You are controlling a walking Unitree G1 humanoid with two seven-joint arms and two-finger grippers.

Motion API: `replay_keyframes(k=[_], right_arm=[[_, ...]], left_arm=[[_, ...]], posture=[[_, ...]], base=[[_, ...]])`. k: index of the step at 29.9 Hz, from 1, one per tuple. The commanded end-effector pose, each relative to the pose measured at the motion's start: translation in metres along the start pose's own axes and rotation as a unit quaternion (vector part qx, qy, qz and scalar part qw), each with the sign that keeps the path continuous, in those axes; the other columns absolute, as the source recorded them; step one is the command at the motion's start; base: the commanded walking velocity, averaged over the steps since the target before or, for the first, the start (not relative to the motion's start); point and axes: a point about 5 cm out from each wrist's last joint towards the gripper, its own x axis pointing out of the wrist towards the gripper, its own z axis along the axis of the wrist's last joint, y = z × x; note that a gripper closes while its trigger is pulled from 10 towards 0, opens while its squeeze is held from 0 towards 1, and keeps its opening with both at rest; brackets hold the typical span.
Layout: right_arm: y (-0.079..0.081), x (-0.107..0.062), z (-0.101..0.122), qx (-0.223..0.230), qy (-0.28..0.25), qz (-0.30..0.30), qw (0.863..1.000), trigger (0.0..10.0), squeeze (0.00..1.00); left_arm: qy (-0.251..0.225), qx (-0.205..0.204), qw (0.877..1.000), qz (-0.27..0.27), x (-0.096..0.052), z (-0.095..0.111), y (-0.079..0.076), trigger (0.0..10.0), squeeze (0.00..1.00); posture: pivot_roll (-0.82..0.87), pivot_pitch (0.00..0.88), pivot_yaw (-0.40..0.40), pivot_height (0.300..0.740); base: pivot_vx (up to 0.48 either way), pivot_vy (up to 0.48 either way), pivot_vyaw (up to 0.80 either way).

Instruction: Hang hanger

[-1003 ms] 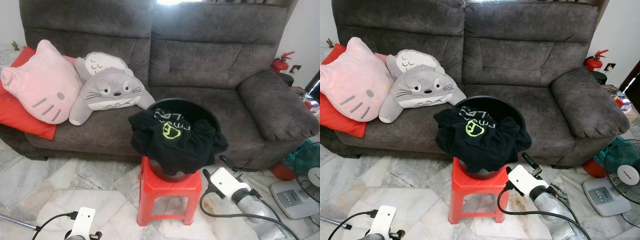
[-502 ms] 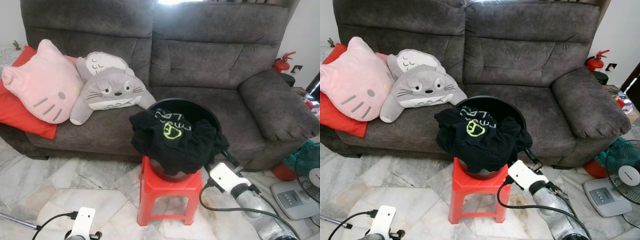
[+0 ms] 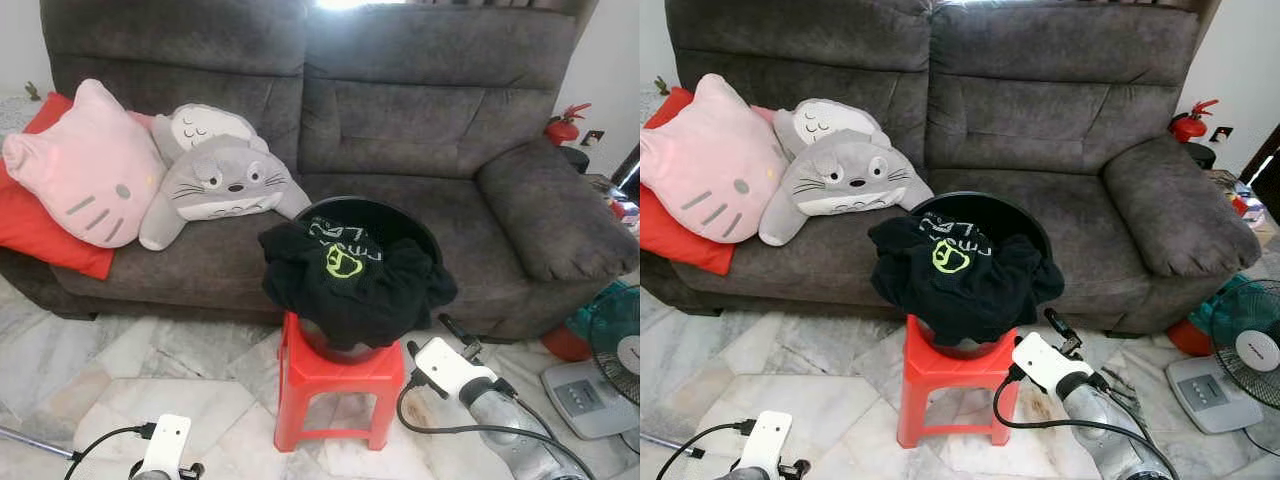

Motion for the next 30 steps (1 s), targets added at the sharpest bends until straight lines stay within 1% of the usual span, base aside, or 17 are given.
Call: replay_keyframes(k=[1, 7, 11, 12, 14, 15, 17, 18, 19, 21, 23, 24, 26, 27, 28, 29, 30], right_arm=[[-0.001, -0.001, -0.002, 0.008, 0.004, -0.012, 1.0, 10.0, 0.0], [-0.006, 0.002, 0.003, 0.008, -0.009, -0.044, 0.999, 10.0, 0.0], [-0.01, -0.001, 0.014, 0.037, -0.042, -0.066, 0.996, 10.0, 0.0], [-0.01, -0.001, 0.014, 0.037, -0.042, -0.066, 0.996, 10.0, 0.0], [-0.011, -0.008, 0.014, 0.042, -0.047, -0.076, 0.995, 10.0, 0.0], [-0.011, -0.017, 0.012, 0.048, -0.048, -0.088, 0.994, 10.0, 0.0], [-0.012, -0.026, 0.01, 0.049, -0.05, -0.098, 0.993, 10.0, 0.0], [-0.012, -0.026, 0.01, 0.049, -0.05, -0.098, 0.993, 10.0, 0.0], [-0.013, -0.039, 0.008, 0.055, -0.053, -0.109, 0.991, 10.0, 0.0], [-0.015, -0.053, 0.012, 0.078, -0.063, -0.12, 0.988, 10.0, 0.0], [-0.016, -0.056, 0.013, 0.086, -0.065, -0.123, 0.987, 10.0, 0.0], [-0.018, -0.058, 0.015, 0.115, -0.066, -0.13, 0.983, 10.0, 0.0], [-0.021, -0.06, 0.018, 0.157, -0.069, -0.14, 0.975, 10.0, 0.0], [-0.022, -0.061, 0.019, 0.17, -0.07, -0.142, 0.973, 10.0, 0.0], [-0.032, -0.057, 0.034, 0.286, -0.088, -0.148, 0.943, 10.0, 0.0], [-0.035, -0.056, 0.041, 0.335, -0.098, -0.14, 0.927, 10.0, 0.0], [-0.037, -0.053, 0.047, 0.367, -0.108, -0.126, 0.915, 10.0, 0.0]], left_arm=[[0.004, 0.006, 1.0, -0.005, 0.0, 0.0, -0.001, 10.0, 0.0], [0.003, 0.005, 1.0, -0.004, 0.0, 0.001, 0.0, 10.0, 0.0], [0.003, 0.004, 1.0, -0.006, 0.0, 0.001, 0.0, 10.0, 0.0], [0.003, 0.004, 1.0, -0.006, 0.0, 0.001, 0.0, 10.0, 0.0], [0.003, 0.004, 1.0, -0.007, 0.0, 0.001, 0.0, 10.0, 0.0], [0.004, 0.005, 1.0, -0.007, 0.0, 0.001, 0.0, 10.0, 0.0], [0.004, 0.005, 1.0, -0.008, 0.0, 0.001, 0.0, 10.0, 0.0], [0.004, 0.005, 1.0, -0.008, 0.0, 0.001, 0.0, 10.0, 0.0], [0.005, 0.009, 1.0, -0.009, 0.0, 0.001, 0.001, 10.0, 0.0], [0.006, 0.012, 1.0, -0.01, 0.0, 0.001, 0.001, 10.0, 0.0], [0.005, 0.012, 1.0, -0.01, 0.0, 0.002, 0.001, 10.0, 0.0], [0.005, 0.012, 1.0, -0.01, 0.0, 0.002, 0.001, 10.0, 0.0], [0.005, 0.013, 1.0, -0.01, 0.0, 0.002, 0.001, 10.0, 0.0], [0.005, 0.013, 1.0, -0.01, 0.0, 0.002, 0.001, 10.0, 0.0], [0.004, 0.013, 1.0, -0.009, 0.0, 0.003, 0.002, 10.0, 0.0], [0.003, 0.013, 1.0, -0.009, 0.0, 0.003, 0.002, 10.0, 0.0], [0.003, 0.013, 1.0, -0.008, 0.0, 0.003, 0.002, 10.0, 0.0]], posture=[[-0.17, 0.003, -0.053, 0.74], [-0.16, 0.006, -0.055, 0.74], [-0.16, 0.005, -0.055, 0.74], [-0.16, 0.005, -0.055, 0.74], [-0.16, 0.006, -0.055, 0.74], [-0.17, 0.008, -0.055, 0.74], [-0.17, 0.01, -0.051, 0.74], [-0.17, 0.01, -0.051, 0.74], [-0.18, 0.012, -0.046, 0.74], [-0.19, 0.012, -0.044, 0.74], [-0.19, 0.011, -0.044, 0.74], [-0.19, 0.011, -0.043, 0.74], [-0.19, 0.011, -0.042, 0.74], [-0.19, 0.011, -0.042, 0.74], [-0.19, 0.009, -0.039, 0.74], [-0.19, 0.009, -0.039, 0.74], [-0.19, 0.009, -0.039, 0.74]], base=[[0.0, 0.0, 0.0], [0.0, 0.0, 0.0], [0.0, 0.0, 0.0], [0.0, 0.0, 0.0], [0.0, 0.0, 0.0], [0.0, 0.0, 0.0], [0.0, 0.0, 0.0], [0.0, 0.0, 0.0], [0.0, 0.0, 0.0], [0.0, 0.0, 0.0], [0.0, 0.0, 0.0], [0.0, 0.0, 0.0], [0.0, 0.0, 0.0], [0.0, 0.0, 0.0], [0.0, 0.0, 0.0], [0.0, 0.0, 0.0], [0.0, 0.0, 0.0]])
